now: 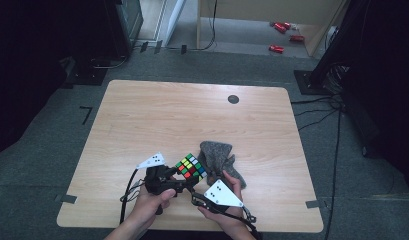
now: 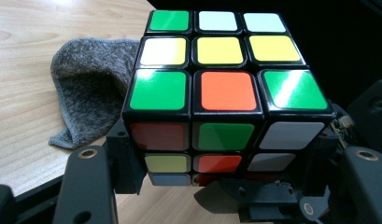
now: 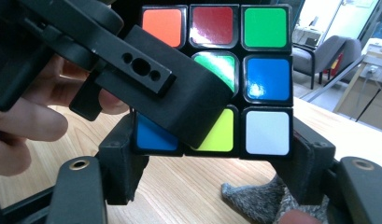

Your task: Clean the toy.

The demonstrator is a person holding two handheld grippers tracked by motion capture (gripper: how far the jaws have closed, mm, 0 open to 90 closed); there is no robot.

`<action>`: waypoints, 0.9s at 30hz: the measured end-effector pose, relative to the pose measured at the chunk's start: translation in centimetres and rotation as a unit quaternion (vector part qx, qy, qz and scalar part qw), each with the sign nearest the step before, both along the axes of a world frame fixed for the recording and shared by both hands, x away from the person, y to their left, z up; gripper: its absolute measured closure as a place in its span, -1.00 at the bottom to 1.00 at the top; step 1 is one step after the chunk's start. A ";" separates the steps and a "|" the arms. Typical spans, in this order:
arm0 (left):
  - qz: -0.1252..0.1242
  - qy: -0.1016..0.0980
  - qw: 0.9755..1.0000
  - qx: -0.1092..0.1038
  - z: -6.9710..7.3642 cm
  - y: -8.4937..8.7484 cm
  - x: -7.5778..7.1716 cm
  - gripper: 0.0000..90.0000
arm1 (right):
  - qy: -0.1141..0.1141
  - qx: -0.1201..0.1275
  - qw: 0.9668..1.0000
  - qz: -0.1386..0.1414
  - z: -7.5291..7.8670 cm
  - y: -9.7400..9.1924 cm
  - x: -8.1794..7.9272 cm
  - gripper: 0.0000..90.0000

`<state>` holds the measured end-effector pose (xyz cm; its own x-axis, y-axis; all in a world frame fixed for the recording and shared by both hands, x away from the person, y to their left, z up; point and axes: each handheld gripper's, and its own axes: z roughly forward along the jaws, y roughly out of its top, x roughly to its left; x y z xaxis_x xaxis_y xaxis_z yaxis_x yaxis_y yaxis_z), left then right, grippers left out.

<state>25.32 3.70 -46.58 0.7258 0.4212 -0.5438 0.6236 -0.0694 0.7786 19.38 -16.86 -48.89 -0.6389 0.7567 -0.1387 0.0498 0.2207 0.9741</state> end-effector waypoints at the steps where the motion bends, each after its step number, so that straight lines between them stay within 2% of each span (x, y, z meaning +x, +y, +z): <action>1: -0.003 0.005 1.000 -0.002 0.0 0.1 0.1 -0.23 | -0.002 -0.003 1.000 -0.001 0.0 0.0 0.0 -0.24; 6: -0.015 -0.003 1.000 -0.005 -0.1 0.1 0.3 -0.27 | 0.004 -0.008 1.000 0.005 0.2 -0.2 0.0 -0.23; 8: -0.015 -0.020 1.000 -0.001 0.0 0.2 0.3 -0.33 | 0.009 -0.005 1.000 0.013 0.2 -0.3 0.1 -0.23; 12: -0.006 -0.040 0.999 -0.011 0.3 0.7 0.3 -0.41 | 0.014 -0.004 1.000 0.011 0.4 -0.7 0.2 -0.23; 16: -0.006 -0.069 0.997 -0.013 0.4 0.8 0.1 -0.46 | 0.015 -0.006 1.000 0.011 0.7 -1.1 0.3 -0.23; 17: -0.005 -0.082 0.997 -0.010 0.4 0.8 0.1 -0.46 | 0.014 -0.008 1.000 0.009 0.7 -1.2 0.3 -0.23; 22: 0.008 -0.095 0.995 -0.016 0.6 1.3 0.1 -0.50 | 0.025 -0.008 1.000 -0.010 0.6 -2.1 0.7 -0.23; 24: 0.017 -0.112 0.994 -0.013 0.7 1.6 0.2 -0.51 | 0.025 -0.005 1.000 -0.016 0.7 -2.6 0.9 -0.23; 26: 0.026 -0.133 0.991 -0.011 0.7 1.8 0.2 -0.50 | 0.029 -0.002 0.999 -0.023 0.9 -3.0 0.9 -0.23; 27: 0.033 -0.153 0.988 -0.006 0.6 1.9 0.1 -0.47 | 0.029 -0.002 0.999 -0.025 0.9 -3.1 1.0 -0.23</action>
